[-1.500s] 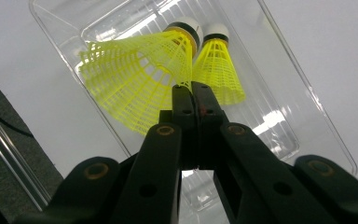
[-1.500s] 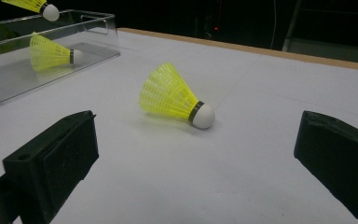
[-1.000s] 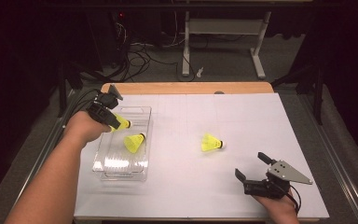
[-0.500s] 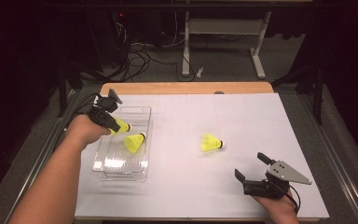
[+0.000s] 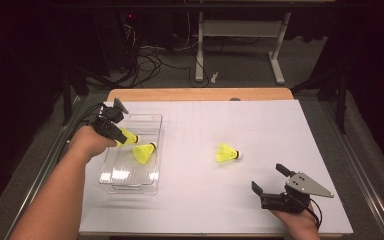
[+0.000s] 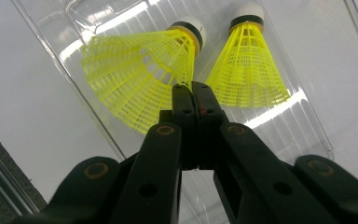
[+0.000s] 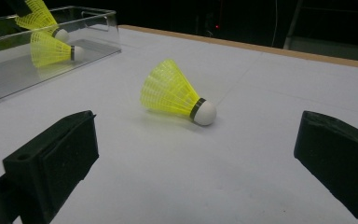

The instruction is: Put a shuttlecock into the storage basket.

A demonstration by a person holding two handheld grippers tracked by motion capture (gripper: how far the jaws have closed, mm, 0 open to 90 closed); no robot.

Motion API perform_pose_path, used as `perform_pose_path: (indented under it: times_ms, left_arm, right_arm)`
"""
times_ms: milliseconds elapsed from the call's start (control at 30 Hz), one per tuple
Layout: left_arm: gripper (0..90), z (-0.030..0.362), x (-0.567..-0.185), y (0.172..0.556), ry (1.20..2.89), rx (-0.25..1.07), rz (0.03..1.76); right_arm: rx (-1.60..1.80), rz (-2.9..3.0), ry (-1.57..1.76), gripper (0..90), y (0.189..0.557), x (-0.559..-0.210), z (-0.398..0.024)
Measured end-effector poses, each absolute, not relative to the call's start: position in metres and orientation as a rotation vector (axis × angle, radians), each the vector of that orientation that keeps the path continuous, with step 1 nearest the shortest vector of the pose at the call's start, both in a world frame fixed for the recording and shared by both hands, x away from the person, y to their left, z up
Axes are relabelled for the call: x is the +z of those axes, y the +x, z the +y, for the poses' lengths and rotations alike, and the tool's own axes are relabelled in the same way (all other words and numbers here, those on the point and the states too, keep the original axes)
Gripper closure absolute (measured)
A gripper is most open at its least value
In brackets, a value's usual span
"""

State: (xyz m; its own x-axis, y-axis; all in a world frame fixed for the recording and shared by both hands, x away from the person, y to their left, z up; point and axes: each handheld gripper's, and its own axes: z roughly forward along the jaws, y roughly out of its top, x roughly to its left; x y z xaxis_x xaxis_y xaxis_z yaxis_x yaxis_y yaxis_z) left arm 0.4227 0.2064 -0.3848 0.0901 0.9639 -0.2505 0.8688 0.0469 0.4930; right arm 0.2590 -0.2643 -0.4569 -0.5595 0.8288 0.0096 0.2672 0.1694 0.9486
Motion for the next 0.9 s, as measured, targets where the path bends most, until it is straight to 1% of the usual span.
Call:
perform_pose_path:
  times_ms: [467, 900]
  left_arm:
    - [89.2, 0.213, -0.407, 0.42, 1.841, 0.209, 1.837]
    - [87.0, 0.216, -0.416, 0.416, 1.844, 0.203, 1.863]
  right_arm:
    - [1.392, 1.931, 1.028, 0.2, 0.259, -0.457, -0.263]
    - [1.391, 1.934, 1.025, 0.2, 0.258, -0.457, -0.263]
